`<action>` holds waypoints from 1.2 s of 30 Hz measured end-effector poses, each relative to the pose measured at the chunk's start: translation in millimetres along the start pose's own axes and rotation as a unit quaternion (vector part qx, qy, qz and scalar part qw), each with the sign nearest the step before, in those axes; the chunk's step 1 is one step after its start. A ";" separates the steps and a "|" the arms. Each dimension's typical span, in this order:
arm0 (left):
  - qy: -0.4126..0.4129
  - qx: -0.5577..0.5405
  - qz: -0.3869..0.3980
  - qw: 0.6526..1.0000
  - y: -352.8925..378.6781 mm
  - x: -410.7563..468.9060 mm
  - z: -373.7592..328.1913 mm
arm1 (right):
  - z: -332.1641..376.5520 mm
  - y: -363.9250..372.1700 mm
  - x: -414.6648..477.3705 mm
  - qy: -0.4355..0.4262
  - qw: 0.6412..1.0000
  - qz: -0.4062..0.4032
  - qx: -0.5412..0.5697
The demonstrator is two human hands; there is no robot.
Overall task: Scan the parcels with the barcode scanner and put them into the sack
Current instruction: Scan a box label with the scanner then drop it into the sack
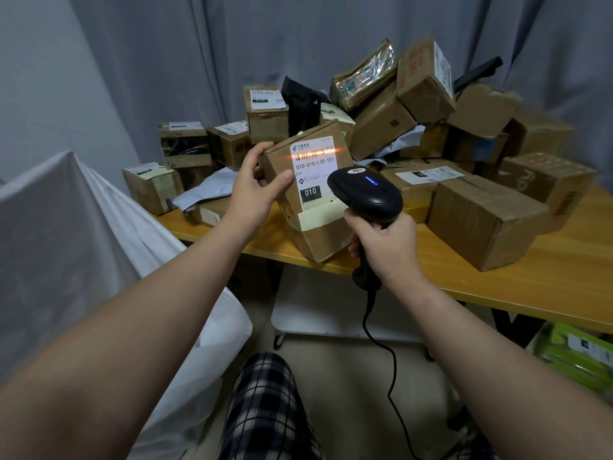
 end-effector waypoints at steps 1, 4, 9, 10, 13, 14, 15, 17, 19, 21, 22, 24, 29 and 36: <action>0.010 0.004 -0.005 1.000 -0.7 -3.1 -1.7 | 0.9 1.7 0.7 -0.002 1.000 0.003 0.001; 0.024 -0.004 -0.013 1.000 -6.9 -13.4 -3.6 | 5.3 11.0 2.9 -0.004 1.000 0.012 0.016; 0.046 -0.063 -0.053 0.996 -42.9 -35.3 -14.8 | 10.7 48.3 3.5 0.004 0.999 0.042 0.035; 0.053 -0.067 -0.060 0.995 -52.6 -41.8 -17.2 | 10.2 59.4 2.0 0.006 0.998 0.048 0.039; 0.056 -0.054 -0.096 0.992 -90.8 -66.0 -14.1 | 4.6 103.0 -10.4 0.031 0.994 0.097 0.049; 0.054 -0.042 -0.112 0.991 -105.9 -74.9 -11.6 | 1.5 120.3 -16.4 0.039 0.991 0.122 0.048; 0.048 -0.028 -0.126 0.990 -122.4 -83.5 -6.0 | -1.6 137.8 -22.8 0.048 0.987 0.148 0.045; 0.032 0.002 -0.151 0.988 -159.6 -100.8 8.7 | -7.1 173.4 -36.0 0.056 0.978 0.196 0.037; 0.014 0.047 -0.180 0.982 -201.5 -117.3 27.8 | -11.2 210.2 -48.4 0.058 0.967 0.247 0.020; -0.012 0.109 -0.207 0.972 -239.0 -133.3 49.2 | -20.2 245.4 -59.7 0.065 0.953 0.294 0.008; -0.027 0.145 -0.220 0.964 -254.1 -139.3 60.4 | -27.7 260.8 -63.2 0.076 0.947 0.312 -0.003; -0.066 0.219 -0.241 0.943 -276.7 -147.5 86.3 | -47.9 285.7 -65.9 0.100 0.935 0.338 -0.042; -0.209 0.321 -0.240 0.892 -296.8 -141.8 172.2 | -95.5 323.3 -63.8 0.116 0.911 0.368 -0.143; -0.404 0.236 -0.197 0.862 -293.8 -132.5 319.1 | -153.3 361.8 -68.0 0.094 0.864 0.424 -0.254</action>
Point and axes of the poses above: each hand's wrist, its own x-axis towards the middle knuckle, its own y-axis out of the palm, z = x × y, the point moved 8 cm from there along x, towards the middle knuckle, and after that the axes turned 1 degree about -y, right-handed, at the moved point
